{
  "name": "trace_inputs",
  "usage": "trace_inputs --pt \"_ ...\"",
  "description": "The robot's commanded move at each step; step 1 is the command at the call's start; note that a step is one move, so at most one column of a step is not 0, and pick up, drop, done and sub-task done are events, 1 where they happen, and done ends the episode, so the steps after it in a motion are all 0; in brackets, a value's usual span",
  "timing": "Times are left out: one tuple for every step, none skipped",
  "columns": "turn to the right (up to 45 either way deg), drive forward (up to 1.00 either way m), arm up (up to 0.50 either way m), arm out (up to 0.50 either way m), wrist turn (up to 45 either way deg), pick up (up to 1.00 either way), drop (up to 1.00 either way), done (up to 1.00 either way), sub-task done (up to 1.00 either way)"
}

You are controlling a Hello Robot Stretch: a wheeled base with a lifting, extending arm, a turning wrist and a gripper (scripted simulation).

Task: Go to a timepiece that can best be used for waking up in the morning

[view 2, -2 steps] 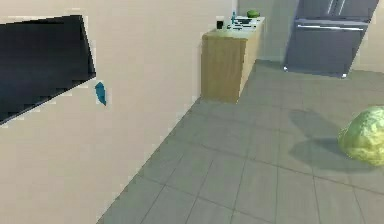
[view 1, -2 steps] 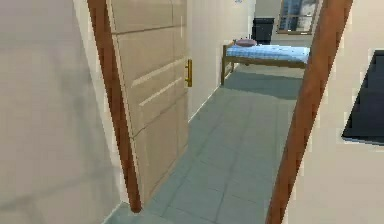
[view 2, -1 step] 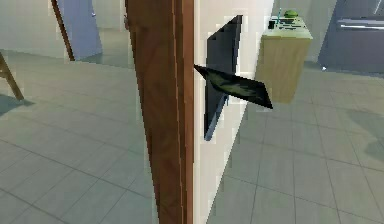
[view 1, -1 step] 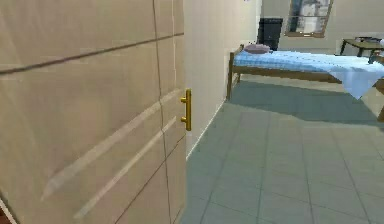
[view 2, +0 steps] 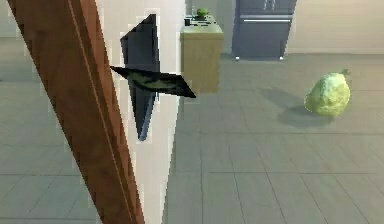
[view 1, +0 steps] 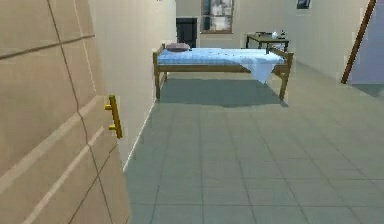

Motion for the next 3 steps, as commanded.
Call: trace_inputs --pt "0.0 0.3 0.0 0.0 0.0 0.0 0.0 0.0 0.0" --pt "45.0 0.0 0.0 0.0 0.0 0.0 0.0 0.0 0.0" --pt "3.0 0.0 0.0 0.0 0.0 0.0 0.0 0.0 0.0"
